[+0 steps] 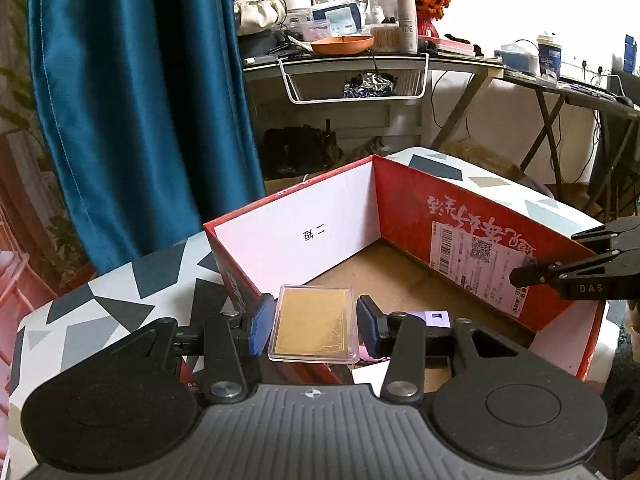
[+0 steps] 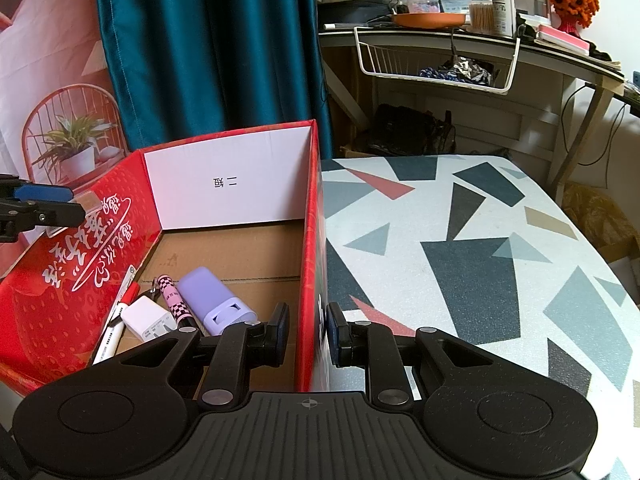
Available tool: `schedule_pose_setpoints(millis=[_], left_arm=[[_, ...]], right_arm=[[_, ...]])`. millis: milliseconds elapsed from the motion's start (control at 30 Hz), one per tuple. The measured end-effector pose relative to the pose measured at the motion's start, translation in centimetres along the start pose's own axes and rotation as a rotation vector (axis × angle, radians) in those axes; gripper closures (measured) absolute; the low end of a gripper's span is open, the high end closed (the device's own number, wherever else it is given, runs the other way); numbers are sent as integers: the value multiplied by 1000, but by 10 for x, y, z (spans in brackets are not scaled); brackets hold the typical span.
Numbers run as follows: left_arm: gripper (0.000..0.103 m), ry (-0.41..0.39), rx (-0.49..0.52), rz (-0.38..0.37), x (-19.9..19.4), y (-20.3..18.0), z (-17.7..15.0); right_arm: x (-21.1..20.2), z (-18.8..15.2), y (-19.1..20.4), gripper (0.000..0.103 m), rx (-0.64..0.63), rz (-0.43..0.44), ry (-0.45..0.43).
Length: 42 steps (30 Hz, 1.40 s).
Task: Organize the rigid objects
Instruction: 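Close the left gripper on the gold card and carry it into the red box, then release the gold card and return the left gripper over the blue correction tape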
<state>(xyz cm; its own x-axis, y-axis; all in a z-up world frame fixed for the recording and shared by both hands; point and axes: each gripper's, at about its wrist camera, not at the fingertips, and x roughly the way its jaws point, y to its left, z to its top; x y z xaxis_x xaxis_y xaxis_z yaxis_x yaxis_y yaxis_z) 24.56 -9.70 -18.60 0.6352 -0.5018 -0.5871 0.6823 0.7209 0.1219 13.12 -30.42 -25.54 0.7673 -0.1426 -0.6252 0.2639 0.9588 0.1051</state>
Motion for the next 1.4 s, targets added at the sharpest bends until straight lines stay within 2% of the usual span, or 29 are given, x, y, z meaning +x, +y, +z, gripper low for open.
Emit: schedule_pose_setpoints(millis=[333,467,600,867,1000,1167,1400], left_arm=[[53,43,-53,0,6,8,-5],[50,26,-115,-19,5,14,-10],[42,-26,-198,-22,-6,25,-12],[31,-64,-395,95,-23,71,-33],[31,-37,-512,148,-26,102,-52],[32,6,-603,231,-27,130,-78],[32,92,-696,260,-11,142,-106]], right_arm=[[0,0,0,83,0,0,-1],[0,0,0,83,0,0,-1],[0,0,0,83,0,0,-1],[0,0,0,83,0,0,-1],[0,0,0,83,0,0,-1],[0,0,0,83,0,0,-1],[0,0,0,83,1,0,-1]])
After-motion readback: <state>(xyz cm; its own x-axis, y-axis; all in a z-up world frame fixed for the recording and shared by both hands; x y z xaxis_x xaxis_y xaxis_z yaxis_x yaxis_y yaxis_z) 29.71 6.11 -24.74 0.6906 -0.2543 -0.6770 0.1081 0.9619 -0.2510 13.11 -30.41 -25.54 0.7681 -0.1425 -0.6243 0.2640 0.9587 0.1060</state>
